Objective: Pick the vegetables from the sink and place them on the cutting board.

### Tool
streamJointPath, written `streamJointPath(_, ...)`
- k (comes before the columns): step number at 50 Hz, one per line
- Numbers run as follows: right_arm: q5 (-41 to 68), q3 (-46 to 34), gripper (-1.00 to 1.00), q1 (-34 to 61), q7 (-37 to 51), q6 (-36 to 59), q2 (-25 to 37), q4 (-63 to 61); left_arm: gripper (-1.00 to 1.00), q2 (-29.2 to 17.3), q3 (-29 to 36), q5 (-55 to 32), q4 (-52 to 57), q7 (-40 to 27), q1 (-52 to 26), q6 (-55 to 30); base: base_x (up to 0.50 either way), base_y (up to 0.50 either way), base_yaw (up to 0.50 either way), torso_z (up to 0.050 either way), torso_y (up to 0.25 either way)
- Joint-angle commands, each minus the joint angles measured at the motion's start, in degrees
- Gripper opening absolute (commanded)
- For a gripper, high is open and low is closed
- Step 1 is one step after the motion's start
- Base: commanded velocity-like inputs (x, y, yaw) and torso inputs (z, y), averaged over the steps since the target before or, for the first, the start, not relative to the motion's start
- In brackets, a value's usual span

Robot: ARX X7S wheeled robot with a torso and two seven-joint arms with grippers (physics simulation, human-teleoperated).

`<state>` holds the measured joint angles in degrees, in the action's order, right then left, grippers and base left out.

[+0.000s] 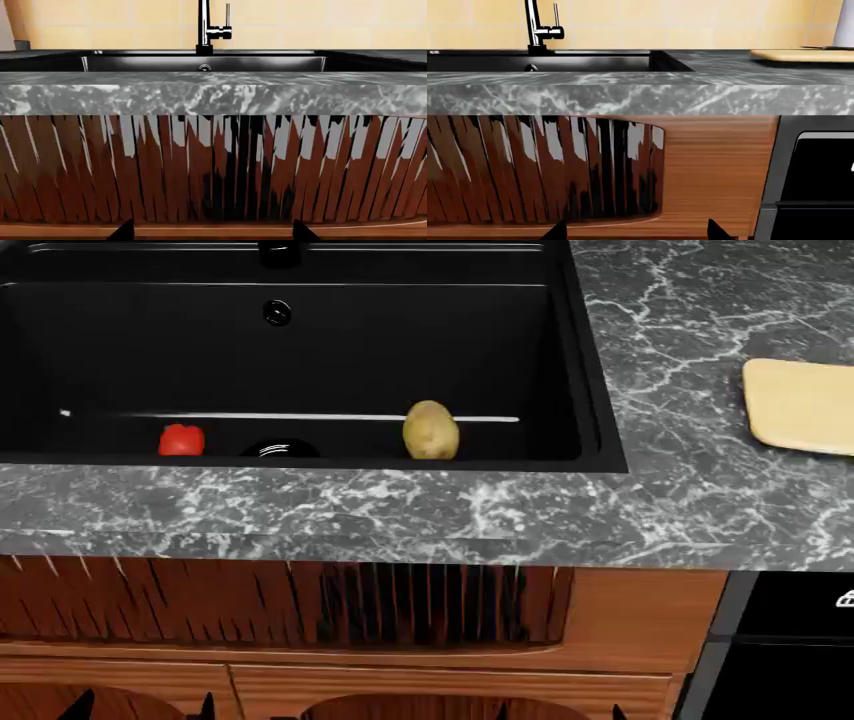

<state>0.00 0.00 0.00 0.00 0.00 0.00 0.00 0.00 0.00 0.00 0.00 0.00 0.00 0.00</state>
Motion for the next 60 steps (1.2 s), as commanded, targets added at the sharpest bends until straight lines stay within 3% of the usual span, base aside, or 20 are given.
streamJointPath(1,0.83,-1.23,1.00,-0.05,0.96,-0.10,0.94,-0.06,1.00,-1.17,0.66,-1.05,0.26,-0.77,0.56,0.45,0.00,0.00,0.00,0.000,0.000)
streamJointPath(19,3.33,-4.25,1.00,0.31,3.63,0.96,3.56,-0.36,1.00,-3.59,2.92,-3.42,-0.20,-3.54,0.77,1.73,0.00,0.00,0.00,0.000,0.000)
streamJointPath(42,5.28,-5.76,1.00,0.25,5.49,0.84,5.04,-0.32,1.00,-5.13,5.28,-4.23,-0.08,-5.82,0.09,-0.13,0.03,0.47,0.00,0.000,0.000)
streamJointPath(48,5.51,-6.10,1.00,0.17,6.22,0.85,5.49,-0.63,1.00,-5.68,5.90,-5.04,0.59,-5.56,0.72,1.13,0.01,0.05,0.00,0.000,0.000)
streamJointPath(49,5.51,-6.10,1.00,0.17,6.22,0.85,5.49,-0.63,1.00,-5.68,5.90,-5.04,0.59,-5.56,0.72,1.13,0.00,0.00,0.00,0.000,0.000)
streamJointPath(50,0.73,-0.89,1.00,-0.06,0.88,1.31,0.91,-0.64,1.00,-1.18,0.89,-0.01,0.36,-0.40,0.77,0.34,0.00,0.00,0.00,0.000,0.000)
streamJointPath(60,2.26,-3.73,1.00,0.80,2.78,2.29,2.20,-0.94,1.00,-2.31,2.63,-1.82,2.59,-3.29,0.36,-3.32,0.00,0.00,0.00,0.000,0.000)
